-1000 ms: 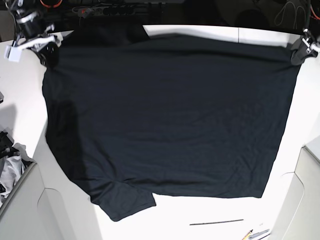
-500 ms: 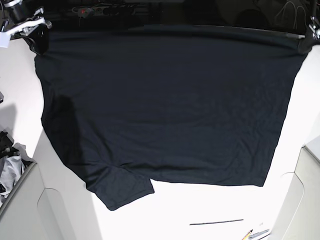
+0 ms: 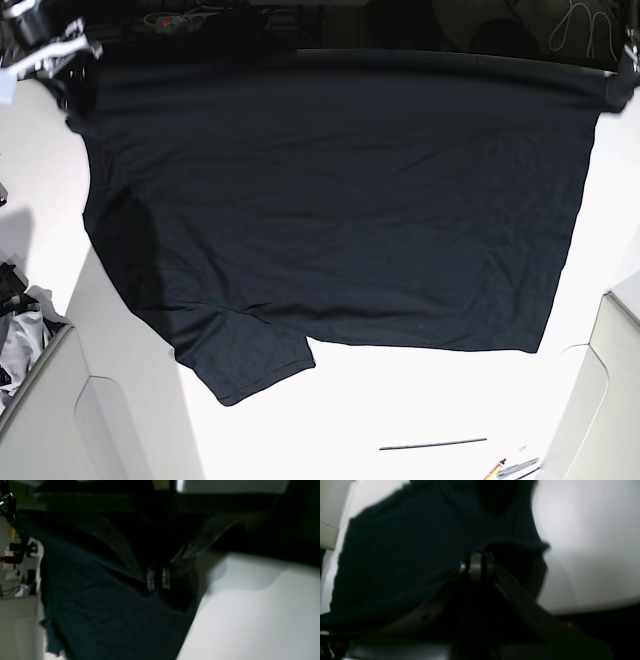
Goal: Fold the T-shirt properly
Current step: 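Lift the grasped shirt edge with both grippers and drag it toward the robot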
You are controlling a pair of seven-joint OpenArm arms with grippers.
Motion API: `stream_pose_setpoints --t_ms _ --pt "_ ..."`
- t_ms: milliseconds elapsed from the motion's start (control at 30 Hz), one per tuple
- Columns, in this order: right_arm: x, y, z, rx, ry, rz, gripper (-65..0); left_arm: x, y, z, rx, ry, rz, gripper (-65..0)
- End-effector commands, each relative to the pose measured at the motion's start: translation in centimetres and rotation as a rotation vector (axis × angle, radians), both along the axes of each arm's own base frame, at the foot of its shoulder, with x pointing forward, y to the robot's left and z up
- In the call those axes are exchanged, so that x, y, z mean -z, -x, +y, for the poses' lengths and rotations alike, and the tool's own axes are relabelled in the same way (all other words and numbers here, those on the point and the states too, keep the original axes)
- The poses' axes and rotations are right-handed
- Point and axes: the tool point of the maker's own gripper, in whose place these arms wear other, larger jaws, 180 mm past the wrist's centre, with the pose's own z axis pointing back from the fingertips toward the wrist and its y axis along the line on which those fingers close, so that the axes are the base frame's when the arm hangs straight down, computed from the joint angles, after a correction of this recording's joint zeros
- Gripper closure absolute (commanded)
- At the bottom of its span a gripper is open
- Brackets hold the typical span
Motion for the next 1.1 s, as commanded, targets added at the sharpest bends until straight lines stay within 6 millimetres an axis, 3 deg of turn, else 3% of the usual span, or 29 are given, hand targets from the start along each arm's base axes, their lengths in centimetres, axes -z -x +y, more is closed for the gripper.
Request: stream_pose_setpoints --t_ms 0,267,500,800,1067 --pt "-1.2 -0.9 -0.2 0.002 0.017 -0.055 0.0 -1.8 -1.3 1.0 0.002 -0.033 -0.054 0.0" --pt "-0.5 -5.2 1.7 -0.128 0.108 -0.082 0.0 -2.8 -5.0 0.2 0.035 -0.023 -0.140 0.0" --pt "0.3 -7.8 0.0 -0.090 0.200 -0.072 0.0 -1.7 -7.5 -2.3 0.090 -0.002 -0.157 0.0" --pt "3.5 -9.3 -1.6 -0.030 0.145 -0.032 0.0 -1.2 -9.4 -1.1 0.081 -0.140 -0.151 0.0" --pt "5.1 -11.3 -2.3 0.009 0.092 -0.026 0.0 -1.0 -9.5 -0.9 0.084 -0.158 -0.143 0.0"
